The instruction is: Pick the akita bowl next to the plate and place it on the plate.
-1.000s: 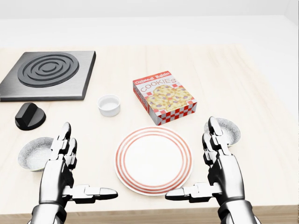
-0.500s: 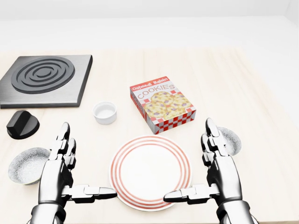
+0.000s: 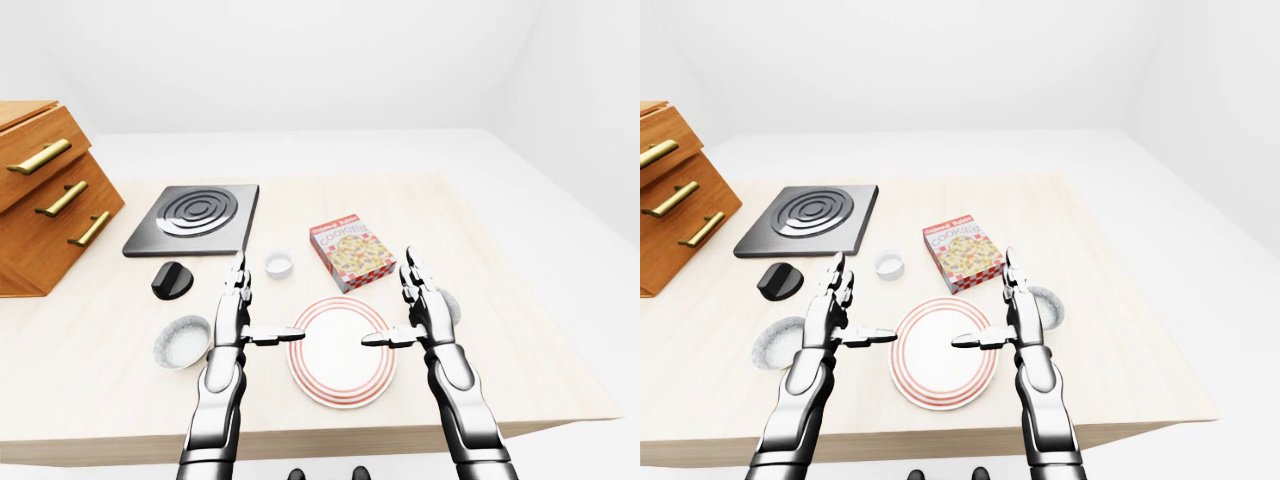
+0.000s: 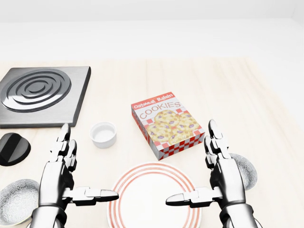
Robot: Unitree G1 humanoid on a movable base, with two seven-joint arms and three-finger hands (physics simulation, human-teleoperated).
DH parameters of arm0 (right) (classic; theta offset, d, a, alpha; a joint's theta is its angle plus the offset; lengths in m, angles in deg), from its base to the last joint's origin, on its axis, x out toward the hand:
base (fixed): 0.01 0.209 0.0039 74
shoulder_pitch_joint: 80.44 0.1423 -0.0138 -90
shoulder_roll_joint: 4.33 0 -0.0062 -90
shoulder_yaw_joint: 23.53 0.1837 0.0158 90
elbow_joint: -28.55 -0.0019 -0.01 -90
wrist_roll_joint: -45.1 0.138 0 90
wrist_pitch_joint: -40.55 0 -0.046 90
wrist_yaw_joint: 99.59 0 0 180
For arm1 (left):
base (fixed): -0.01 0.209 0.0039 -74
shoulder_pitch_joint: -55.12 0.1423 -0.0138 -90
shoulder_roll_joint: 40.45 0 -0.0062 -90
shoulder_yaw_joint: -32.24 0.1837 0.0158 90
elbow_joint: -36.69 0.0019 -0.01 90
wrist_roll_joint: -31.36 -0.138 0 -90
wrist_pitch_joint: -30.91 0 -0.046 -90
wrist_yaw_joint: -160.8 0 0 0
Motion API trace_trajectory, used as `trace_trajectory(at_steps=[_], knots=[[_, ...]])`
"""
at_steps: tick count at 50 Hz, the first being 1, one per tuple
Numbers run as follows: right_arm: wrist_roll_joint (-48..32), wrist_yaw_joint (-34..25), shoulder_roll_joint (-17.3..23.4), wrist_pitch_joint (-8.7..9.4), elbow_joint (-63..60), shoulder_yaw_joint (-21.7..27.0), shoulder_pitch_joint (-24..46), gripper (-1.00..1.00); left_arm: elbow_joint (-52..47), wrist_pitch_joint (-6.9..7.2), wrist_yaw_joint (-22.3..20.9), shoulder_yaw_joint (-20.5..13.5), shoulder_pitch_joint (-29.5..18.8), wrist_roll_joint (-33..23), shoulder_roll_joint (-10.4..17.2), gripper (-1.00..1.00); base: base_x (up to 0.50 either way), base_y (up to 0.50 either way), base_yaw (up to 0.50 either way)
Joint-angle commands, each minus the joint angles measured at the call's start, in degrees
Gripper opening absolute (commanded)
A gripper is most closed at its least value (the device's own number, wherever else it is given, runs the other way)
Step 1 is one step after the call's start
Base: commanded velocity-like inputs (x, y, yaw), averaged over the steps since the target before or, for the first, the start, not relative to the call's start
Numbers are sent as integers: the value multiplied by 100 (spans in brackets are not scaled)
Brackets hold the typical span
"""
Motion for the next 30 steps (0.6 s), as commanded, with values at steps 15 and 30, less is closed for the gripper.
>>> trace_trajectory(at_steps=[15,30], knots=[[-12,34,-4,-17,3,-3,-27,100,-116,111,36,-24,-8,15,7,100,0,0,0],[-18,40,0,-31,83,-1,10,100,20,440,418,-690,-847,458,418,100,0,0,0]])
